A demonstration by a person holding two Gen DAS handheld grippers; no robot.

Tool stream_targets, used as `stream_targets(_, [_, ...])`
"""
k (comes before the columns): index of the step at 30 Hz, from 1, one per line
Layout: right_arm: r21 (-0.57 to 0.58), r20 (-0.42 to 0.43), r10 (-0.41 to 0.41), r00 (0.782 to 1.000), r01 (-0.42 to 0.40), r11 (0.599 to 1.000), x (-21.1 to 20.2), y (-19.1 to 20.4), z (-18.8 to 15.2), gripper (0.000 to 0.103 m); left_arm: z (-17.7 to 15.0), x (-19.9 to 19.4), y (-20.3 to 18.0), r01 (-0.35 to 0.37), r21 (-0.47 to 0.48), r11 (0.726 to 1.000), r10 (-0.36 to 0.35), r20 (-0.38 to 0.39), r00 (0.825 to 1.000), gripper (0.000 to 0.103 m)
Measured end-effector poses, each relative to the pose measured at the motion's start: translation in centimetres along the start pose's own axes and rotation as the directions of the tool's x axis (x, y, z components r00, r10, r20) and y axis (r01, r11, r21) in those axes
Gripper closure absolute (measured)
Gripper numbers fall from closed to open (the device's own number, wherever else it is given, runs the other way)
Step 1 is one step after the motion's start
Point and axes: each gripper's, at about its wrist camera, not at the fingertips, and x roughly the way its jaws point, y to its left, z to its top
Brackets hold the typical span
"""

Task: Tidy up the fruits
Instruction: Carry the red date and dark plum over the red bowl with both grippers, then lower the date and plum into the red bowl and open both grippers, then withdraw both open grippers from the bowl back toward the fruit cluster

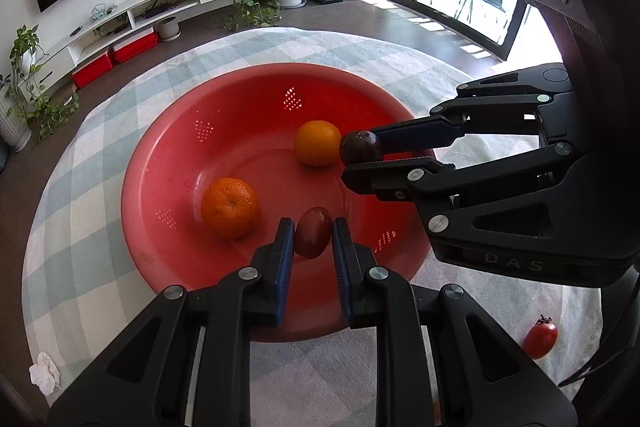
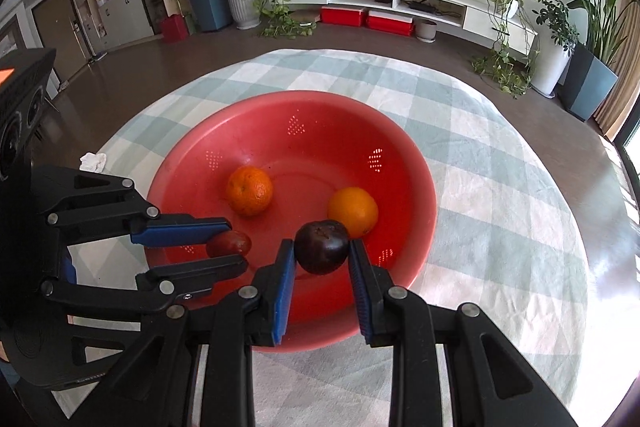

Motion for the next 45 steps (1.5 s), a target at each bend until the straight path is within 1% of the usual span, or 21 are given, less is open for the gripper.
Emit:
stream_targets(10, [-0.009,-0.007,-0.015,1.0,0.014,1.0,0.7,0.5,0.0,0.072,-0.2,0.3,1.3,-0.026,-0.034,0.999,0.026,0.012,1.0,0.083])
stream_targets(11, [-0.011,-0.007,-0.016,1.0,0.016,1.0,0.6,0.5,-0.1,0.071,-0.3,0.3,1.4,-0.029,-0.038,0.999,0.03,0.014,0.999,0.077])
stream_targets(13, [-0.012,-0.004,-0.015,1.0,0.015,1.0,0.6,0.5,-0.2,0.068,-0.4,0.0,1.4,-0.035,-0.045,0.998,0.036,0.021,0.999,0.073])
stream_targets(15, [-0.019,0.004,-0.023,1.0,0.023,1.0,0.5,0.6,-0.2,0.067,-0.5,-0.2,1.6,-0.038,-0.049,0.998,0.039,0.026,0.999,0.069])
stream_targets(17, [-0.019,0.005,-0.025,1.0,0.025,1.0,0.4,0.7,-0.2,0.067,-0.5,-0.5,1.8,-0.038,-0.06,0.997,0.041,0.033,0.999,0.057])
stream_targets(18, [-0.019,0.008,-0.027,1.0,0.027,0.999,0.3,0.7,-0.2,0.067,-0.6,-0.7,2.0,-0.034,-0.067,0.997,0.037,0.036,0.999,0.054])
stream_targets(20, [-0.016,0.017,-0.028,0.999,0.029,0.999,-0.1,0.6,-0.3,0.066,-0.7,-1.3,1.9,-0.032,-0.071,0.997,0.035,0.046,0.998,0.043])
stream_targets(21, [-0.012,0.024,-0.027,0.999,0.027,1.0,-0.5,0.6,-0.4,0.064,-0.8,-1.8,1.8,-0.031,-0.072,0.997,0.035,0.052,0.998,0.041])
stream_targets(23, [-0.005,0.045,-0.026,0.999,0.026,1.0,-1.5,0.6,-0.7,0.055,-1.1,-3.0,1.5,-0.028,-0.072,0.997,0.033,0.073,0.997,0.035])
stream_targets(24, [-0.003,0.059,-0.025,0.998,0.025,1.0,-2.1,0.7,-0.9,0.054,-1.3,-3.7,1.3,-0.026,-0.074,0.997,0.032,0.086,0.996,0.032])
stream_targets(26, [0.01,0.087,-0.019,0.996,0.018,1.0,-3.5,0.7,-1.5,0.047,-1.9,-5.5,0.8,-0.013,-0.076,0.997,0.022,0.117,0.993,0.021])
stream_targets(27, [0.021,0.103,-0.015,0.995,0.013,1.0,-4.3,0.7,-1.9,0.045,-2.2,-6.4,0.6,-0.003,-0.076,0.997,0.013,0.136,0.991,0.017])
stream_targets(28, [0.035,0.12,-0.008,0.993,0.003,0.999,-5.2,0.6,-2.4,0.041,-2.7,-7.4,0.3,0.006,-0.079,0.997,0.007,0.155,0.988,0.008])
stream_targets(29, [0.051,0.139,0.005,0.99,-0.012,0.999,-6.2,0.5,-3.0,0.036,-3.2,-8.3,0.0,0.012,-0.085,0.996,0.002,0.171,0.985,0.003])
stream_targets(30, [0.067,0.159,0.019,0.987,-0.03,0.997,-7.1,0.5,-3.7,0.034,-3.7,-9.2,-0.2,0.02,-0.094,0.995,-0.003,0.185,0.983,0.001])
stream_targets(32, [0.104,0.196,0.038,0.98,-0.059,0.993,-8.9,0.4,-5.3,0.025,-5.1,-10.7,-0.7,0.033,-0.105,0.994,-0.011,0.198,0.98,0.0])
stream_targets(34, [0.136,0.226,0.054,0.973,-0.087,0.987,-10.5,0.4,-7.1,0.022,-6.7,-12.0,-1.3,0.027,-0.108,0.994,-0.005,0.203,0.979,0.0])
stream_targets(38, [0.196,0.274,0.07,0.959,-0.127,0.972,-13.2,0.9,-11.1,0.02,-10.7,-14.3,-2.9,0.034,-0.096,0.995,-0.012,0.228,0.974,0.0])
stream_targets(40, [0.237,0.293,0.071,0.954,-0.145,0.961,-14.0,1.3,-13.2,0.018,-12.8,-14.6,-4.0,0.046,-0.094,0.995,-0.026,0.203,0.979,0.0])
stream_targets(42, [0.262,0.298,0.07,0.952,-0.152,0.953,-14.4,2.0,-15.1,0.018,-14.8,-14.9,-4.8,0.045,-0.103,0.994,-0.025,0.189,0.982,0.0])
stream_targets(45, [0.272,0.295,0.044,0.954,-0.128,0.954,-14.7,3.3,-17.5,0.018,-17.3,-14.8,-5.7,0.053,-0.11,0.992,-0.034,0.164,0.986,0.0])
